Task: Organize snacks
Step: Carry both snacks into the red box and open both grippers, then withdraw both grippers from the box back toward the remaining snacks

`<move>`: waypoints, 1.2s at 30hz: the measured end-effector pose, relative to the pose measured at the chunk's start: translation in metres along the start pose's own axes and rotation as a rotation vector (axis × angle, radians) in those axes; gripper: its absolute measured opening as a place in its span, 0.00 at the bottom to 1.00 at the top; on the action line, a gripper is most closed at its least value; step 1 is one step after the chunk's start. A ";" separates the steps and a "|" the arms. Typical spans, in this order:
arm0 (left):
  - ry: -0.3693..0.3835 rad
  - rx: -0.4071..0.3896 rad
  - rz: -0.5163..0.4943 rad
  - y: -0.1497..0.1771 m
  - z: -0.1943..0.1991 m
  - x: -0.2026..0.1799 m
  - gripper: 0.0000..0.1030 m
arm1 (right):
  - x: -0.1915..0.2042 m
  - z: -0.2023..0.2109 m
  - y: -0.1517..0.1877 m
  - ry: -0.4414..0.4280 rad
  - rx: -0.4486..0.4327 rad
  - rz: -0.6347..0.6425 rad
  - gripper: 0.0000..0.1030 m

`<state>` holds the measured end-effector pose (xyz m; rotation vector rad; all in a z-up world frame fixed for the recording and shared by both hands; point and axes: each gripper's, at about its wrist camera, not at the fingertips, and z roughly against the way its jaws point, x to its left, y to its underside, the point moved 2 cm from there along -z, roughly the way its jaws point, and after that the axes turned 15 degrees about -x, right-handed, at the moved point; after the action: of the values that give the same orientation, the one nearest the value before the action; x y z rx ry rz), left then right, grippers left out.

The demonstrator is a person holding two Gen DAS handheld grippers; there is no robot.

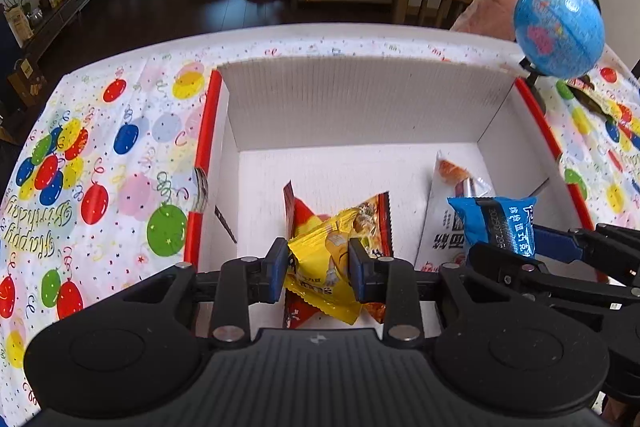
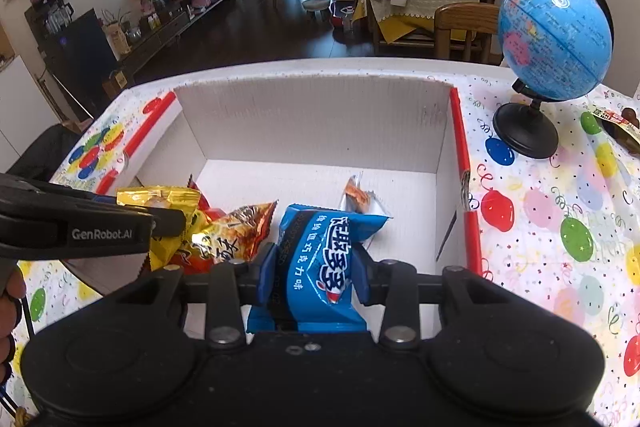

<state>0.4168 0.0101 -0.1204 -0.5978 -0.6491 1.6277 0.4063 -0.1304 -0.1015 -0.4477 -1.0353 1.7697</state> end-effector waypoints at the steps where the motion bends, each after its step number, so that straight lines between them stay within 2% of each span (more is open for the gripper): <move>1: -0.003 0.000 -0.003 0.001 -0.001 -0.001 0.30 | 0.000 -0.001 0.001 0.003 0.004 0.004 0.36; 7: 0.007 0.004 -0.011 0.001 0.000 -0.001 0.32 | -0.005 -0.005 0.002 0.016 0.009 0.004 0.38; 8: 0.011 0.012 -0.008 0.001 0.000 -0.001 0.34 | -0.005 -0.004 0.001 0.015 0.008 0.003 0.38; 10: 0.015 0.017 0.002 0.002 0.002 0.001 0.51 | -0.005 -0.002 0.001 0.020 0.004 0.005 0.38; 11: 0.017 0.011 0.009 0.002 0.004 0.001 0.53 | -0.004 0.000 0.000 0.021 0.000 0.007 0.39; 17: 0.040 -0.028 0.034 0.001 0.026 0.006 0.53 | -0.003 0.018 -0.002 0.033 -0.030 -0.003 0.45; 23: 0.069 -0.074 0.063 0.003 0.054 0.013 0.58 | 0.003 0.048 -0.006 0.044 -0.086 -0.018 0.57; 31: 0.101 -0.139 0.062 0.013 0.103 0.022 0.58 | 0.025 0.092 -0.001 0.042 -0.156 -0.032 0.64; 36: 0.123 -0.182 0.048 0.022 0.139 0.026 0.58 | 0.041 0.122 0.005 0.042 -0.201 -0.040 0.72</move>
<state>0.3004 0.0219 -0.0375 -0.8449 -0.7009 1.5730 0.3003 -0.1489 -0.0301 -0.5823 -1.1894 1.6214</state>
